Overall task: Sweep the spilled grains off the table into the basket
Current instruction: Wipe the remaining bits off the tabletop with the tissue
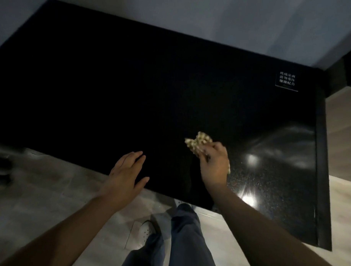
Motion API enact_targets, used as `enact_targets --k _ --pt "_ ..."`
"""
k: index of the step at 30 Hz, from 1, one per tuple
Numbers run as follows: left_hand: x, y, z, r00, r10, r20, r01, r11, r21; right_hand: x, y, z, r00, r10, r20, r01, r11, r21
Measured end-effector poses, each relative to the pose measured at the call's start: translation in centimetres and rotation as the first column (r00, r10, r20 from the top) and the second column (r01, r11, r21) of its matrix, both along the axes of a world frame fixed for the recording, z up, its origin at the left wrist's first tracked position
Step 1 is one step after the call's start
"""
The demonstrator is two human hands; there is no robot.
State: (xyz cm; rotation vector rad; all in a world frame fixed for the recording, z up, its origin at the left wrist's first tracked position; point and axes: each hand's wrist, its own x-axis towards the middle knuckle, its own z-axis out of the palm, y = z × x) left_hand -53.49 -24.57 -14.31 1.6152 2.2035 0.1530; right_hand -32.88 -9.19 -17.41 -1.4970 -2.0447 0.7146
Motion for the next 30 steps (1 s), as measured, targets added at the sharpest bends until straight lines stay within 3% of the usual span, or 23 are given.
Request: enact_targets --k 9,15,21,30 --pt "-0.6 -3.4 1.1 0.999 -0.028 0.031 0.028 1.0 -0.006 2.2 -11.2 0.2 0.984 0.166 -0.059 -0.17 0.983 -0.068" --pt "-0.7 -4.9 3.6 0.997 -0.03 0.074 0.027 0.999 0.036 2.0 -11.0 2.8 0.982 0.186 0.031 -0.167 0.932 -0.321" --pt "-1.6 -5.0 5.7 0.986 0.004 0.164 -0.016 0.997 0.071 -0.2 -7.5 6.8 0.975 -0.188 -0.116 0.132 0.919 -0.372" --pt "-4.2 1.4 8.1 0.983 0.094 0.157 -0.103 0.993 0.049 -1.6 3.6 10.5 0.944 -0.274 -0.185 0.199 0.918 -0.344"
